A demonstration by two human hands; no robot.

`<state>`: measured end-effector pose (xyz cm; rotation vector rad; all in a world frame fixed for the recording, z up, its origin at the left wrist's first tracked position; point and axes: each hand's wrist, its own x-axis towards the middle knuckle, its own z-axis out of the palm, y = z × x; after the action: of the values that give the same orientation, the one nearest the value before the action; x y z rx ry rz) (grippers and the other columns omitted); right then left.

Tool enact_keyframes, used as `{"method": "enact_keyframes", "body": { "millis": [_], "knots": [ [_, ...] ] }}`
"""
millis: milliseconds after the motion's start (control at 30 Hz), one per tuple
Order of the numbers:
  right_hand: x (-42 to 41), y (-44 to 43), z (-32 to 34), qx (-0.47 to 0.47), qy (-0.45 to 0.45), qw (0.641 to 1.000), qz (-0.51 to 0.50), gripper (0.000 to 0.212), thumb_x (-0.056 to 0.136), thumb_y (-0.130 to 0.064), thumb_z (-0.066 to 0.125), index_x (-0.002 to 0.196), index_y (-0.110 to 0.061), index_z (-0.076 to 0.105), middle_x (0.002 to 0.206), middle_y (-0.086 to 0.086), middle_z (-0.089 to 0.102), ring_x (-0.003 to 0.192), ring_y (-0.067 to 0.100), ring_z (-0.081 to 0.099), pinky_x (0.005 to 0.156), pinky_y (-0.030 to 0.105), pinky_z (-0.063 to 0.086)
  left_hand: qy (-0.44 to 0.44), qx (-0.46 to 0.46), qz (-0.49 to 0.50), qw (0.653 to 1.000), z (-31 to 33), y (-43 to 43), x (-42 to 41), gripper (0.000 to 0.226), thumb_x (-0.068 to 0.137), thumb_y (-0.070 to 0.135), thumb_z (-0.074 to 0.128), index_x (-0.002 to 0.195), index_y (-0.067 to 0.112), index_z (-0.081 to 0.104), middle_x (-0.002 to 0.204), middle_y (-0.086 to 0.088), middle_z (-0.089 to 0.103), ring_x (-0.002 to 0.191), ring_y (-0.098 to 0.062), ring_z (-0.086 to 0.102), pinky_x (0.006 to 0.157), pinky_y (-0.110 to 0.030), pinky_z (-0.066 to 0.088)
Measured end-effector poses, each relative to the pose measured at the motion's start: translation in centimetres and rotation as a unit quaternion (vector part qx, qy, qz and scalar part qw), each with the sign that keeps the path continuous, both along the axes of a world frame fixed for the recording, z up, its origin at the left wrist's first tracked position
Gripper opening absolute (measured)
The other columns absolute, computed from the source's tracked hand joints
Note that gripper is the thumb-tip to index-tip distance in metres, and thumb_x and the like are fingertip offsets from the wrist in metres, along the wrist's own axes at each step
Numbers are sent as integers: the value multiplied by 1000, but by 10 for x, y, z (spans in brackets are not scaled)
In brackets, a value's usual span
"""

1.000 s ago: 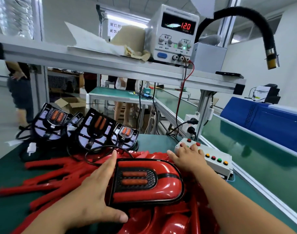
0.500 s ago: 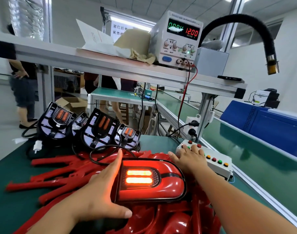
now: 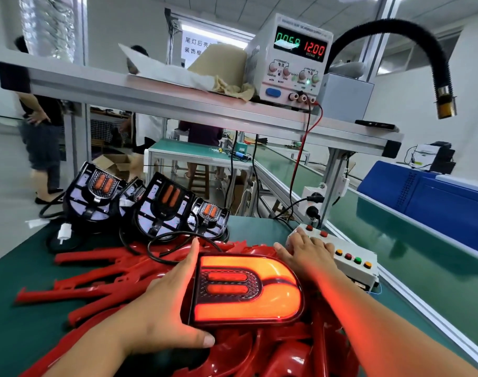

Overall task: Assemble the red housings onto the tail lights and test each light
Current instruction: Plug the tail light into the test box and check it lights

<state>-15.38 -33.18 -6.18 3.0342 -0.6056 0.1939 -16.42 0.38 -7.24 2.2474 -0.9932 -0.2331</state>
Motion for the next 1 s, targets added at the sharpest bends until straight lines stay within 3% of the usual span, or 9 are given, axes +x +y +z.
{"method": "enact_keyframes", "body": {
  "millis": [167, 433, 600, 833, 1000],
  "knots": [
    [-1, 1, 2, 6, 4, 1000, 1, 72, 86, -78, 14, 126, -27, 46, 163, 0, 14, 142, 31, 26, 114, 52, 17, -1, -4, -2, 1000, -2, 1, 2, 143, 48, 78, 77, 122, 62, -46, 142, 41, -16, 148, -2, -4, 124, -35, 4],
    [0, 1, 2, -7, -5, 1000, 8, 69, 87, -77, 12, 127, -29, 42, 163, -1, 14, 138, 34, 32, 109, 53, 19, -15, 12, 6, 1000, -1, 0, 1, 145, 50, 77, 74, 124, 54, -48, 151, 31, -19, 149, -5, -4, 124, -36, 5],
    [8, 1, 9, -11, -6, 1000, -26, 63, 87, -77, 8, 114, -31, 42, 142, 0, 49, 127, 31, 44, 100, 51, 22, -7, 14, 5, 1000, 1, 0, -1, 144, 54, 75, 75, 123, 55, -49, 158, 24, -17, 151, -11, -4, 124, -41, 6],
    [12, 2, 11, -9, -18, 999, -31, 66, 87, -76, 10, 122, -30, 41, 139, 3, 53, 127, 33, 45, 104, 54, 20, 22, 19, 13, 999, 1, 0, -3, 141, 57, 68, 78, 119, 62, -47, 144, 32, -26, 150, -16, -11, 120, -41, 1],
    [15, 3, 12, -13, -15, 999, -33, 66, 87, -77, 10, 121, -28, 40, 135, 5, 57, 128, 33, 46, 109, 57, 17, 36, 16, 17, 999, 2, 0, -3, 140, 57, 67, 80, 117, 65, -46, 138, 38, -26, 149, -18, -10, 120, -44, 6]
  ]
}}
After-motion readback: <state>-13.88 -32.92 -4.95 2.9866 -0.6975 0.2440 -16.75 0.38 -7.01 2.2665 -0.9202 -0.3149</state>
